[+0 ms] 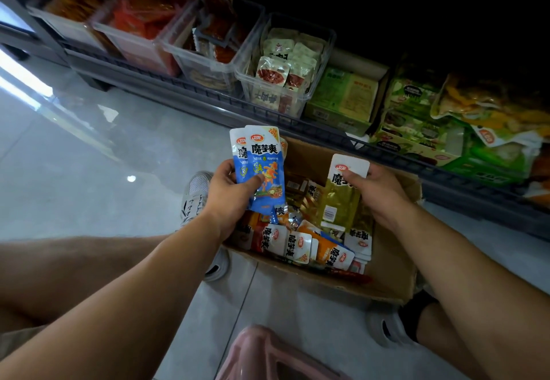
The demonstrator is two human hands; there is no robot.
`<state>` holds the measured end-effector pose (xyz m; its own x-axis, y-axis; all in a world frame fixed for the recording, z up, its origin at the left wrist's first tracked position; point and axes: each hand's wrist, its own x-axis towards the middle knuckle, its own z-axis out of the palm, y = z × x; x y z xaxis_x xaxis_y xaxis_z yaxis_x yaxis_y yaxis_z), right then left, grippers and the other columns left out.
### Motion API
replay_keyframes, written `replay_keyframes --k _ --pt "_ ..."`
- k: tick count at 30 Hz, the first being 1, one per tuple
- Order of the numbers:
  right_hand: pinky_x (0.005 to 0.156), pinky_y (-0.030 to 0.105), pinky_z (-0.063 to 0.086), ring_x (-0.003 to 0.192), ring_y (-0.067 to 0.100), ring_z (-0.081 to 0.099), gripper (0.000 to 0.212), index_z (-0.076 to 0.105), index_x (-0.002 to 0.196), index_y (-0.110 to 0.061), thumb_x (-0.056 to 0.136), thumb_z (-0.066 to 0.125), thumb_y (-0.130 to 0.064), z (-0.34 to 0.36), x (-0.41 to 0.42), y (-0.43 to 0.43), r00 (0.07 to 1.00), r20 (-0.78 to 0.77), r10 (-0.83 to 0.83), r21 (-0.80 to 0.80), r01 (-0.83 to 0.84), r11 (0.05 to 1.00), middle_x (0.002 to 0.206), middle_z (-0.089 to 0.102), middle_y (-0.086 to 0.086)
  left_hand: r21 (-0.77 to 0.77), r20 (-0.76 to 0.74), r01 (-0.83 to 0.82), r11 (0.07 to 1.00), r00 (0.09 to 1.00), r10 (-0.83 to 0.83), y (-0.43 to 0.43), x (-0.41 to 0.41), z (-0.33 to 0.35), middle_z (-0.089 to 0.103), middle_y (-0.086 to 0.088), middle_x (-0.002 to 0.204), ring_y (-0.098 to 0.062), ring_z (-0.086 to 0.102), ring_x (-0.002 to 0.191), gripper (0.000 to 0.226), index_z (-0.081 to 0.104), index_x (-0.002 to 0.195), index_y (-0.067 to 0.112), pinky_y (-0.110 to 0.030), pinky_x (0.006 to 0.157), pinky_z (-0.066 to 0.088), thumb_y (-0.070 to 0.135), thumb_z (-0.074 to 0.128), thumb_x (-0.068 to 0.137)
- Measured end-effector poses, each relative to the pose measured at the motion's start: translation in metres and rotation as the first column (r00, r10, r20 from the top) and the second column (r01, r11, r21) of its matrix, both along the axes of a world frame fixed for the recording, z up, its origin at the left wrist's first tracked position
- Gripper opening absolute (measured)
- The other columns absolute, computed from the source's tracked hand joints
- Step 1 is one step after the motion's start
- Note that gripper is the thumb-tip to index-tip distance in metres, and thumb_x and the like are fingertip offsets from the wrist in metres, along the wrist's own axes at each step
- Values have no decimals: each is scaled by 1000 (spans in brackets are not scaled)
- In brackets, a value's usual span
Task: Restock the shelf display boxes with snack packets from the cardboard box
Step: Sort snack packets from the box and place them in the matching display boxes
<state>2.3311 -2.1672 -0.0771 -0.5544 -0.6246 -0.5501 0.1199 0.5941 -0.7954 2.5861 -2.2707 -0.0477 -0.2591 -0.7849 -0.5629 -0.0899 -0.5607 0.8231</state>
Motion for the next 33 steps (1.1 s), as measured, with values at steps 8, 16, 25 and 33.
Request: replay_keyframes --k 8,16,25,33 --pt "89 39 54 96 19 69 16 68 111 -19 99 60 -27 15 15 9 971 -61 233 176 -219 960 102 74 2 -17 10 25 1000 1000 -25 3 4 3 75 -6 112 -17 78 87 37 57 122 13 -31 64 63 4 75 91" --pt "101 34 46 127 26 53 45 50 143 -11 99 58 -19 -55 13 39 700 -32 714 587 -565 580 146 51 12 -28 34 54 998 998 -53 3 5 -3 75 -5 112 -16 78 89 39 56 125 11 -30 66 64 4 74 91" --pt "84 31 45 117 24 57 23 63 108 -9 92 72 -23 -82 34 44 816 4 578 437 -522 733 125 59 10 -22 66 36 999 997 -35 -2 -1 -9 75 -2 111 -14 77 89 38 57 124 13 -25 62 61 4 74 91" --pt "92 30 49 111 22 63 20 68 79 -24 95 65 -14 -77 21 43 837 -7 546 455 -484 748 112 70 6 -20 72 48 999 996 -46 0 -1 -9 75 -5 114 -14 77 89 41 56 128 9 -24 62 60 4 74 91"
